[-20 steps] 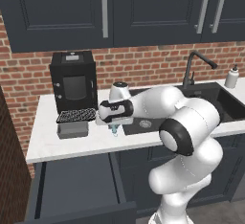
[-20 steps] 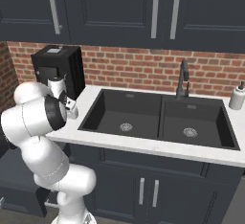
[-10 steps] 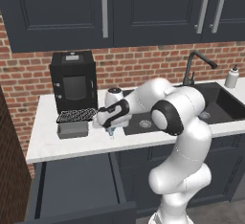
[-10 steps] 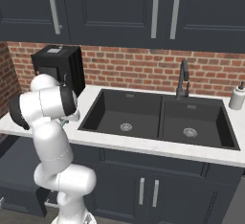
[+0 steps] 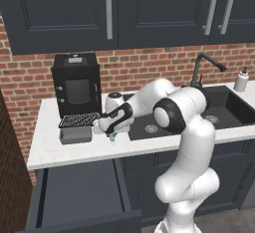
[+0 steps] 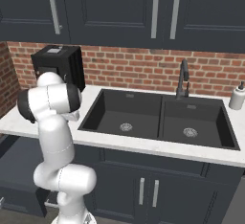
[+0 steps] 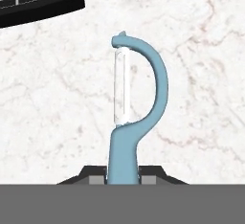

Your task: Pick the peeler from the drawer and place it on the counter.

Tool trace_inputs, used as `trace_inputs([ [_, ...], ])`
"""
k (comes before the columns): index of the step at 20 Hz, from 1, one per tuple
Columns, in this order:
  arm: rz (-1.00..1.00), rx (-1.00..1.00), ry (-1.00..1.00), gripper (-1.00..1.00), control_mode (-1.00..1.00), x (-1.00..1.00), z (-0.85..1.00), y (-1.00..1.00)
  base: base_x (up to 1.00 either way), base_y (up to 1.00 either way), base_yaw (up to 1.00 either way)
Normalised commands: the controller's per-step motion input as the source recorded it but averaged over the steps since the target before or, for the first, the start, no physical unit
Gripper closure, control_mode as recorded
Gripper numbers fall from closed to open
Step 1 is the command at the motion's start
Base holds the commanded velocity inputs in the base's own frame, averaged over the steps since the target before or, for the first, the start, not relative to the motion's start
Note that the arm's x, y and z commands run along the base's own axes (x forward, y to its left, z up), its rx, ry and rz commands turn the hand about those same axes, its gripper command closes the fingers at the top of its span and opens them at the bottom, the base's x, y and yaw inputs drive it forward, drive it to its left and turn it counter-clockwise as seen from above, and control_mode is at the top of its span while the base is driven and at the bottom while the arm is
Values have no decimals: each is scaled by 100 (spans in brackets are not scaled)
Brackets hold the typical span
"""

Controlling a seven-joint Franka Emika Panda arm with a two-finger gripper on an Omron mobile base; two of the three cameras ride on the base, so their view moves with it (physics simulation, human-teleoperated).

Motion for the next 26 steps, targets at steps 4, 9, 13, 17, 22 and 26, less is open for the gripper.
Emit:
trace_inputs([
  [4, 0, 0, 0, 100, -100, 12, -13, 1, 0, 0, 0],
  [9, 0, 0, 0, -100, -100, 15, -5, 0, 0, 0, 0],
  [13, 0, 0, 0, -100, -100, 0, 0, 0, 0, 0, 0],
  [17, 0, 0, 0, -100, -100, 0, 0, 0, 0, 0, 0],
  [22, 0, 0, -6, -100, -100, -11, 27, -7, 0, 0, 0],
  [26, 0, 0, -10, -100, -100, -55, 95, -37, 0, 0, 0],
])
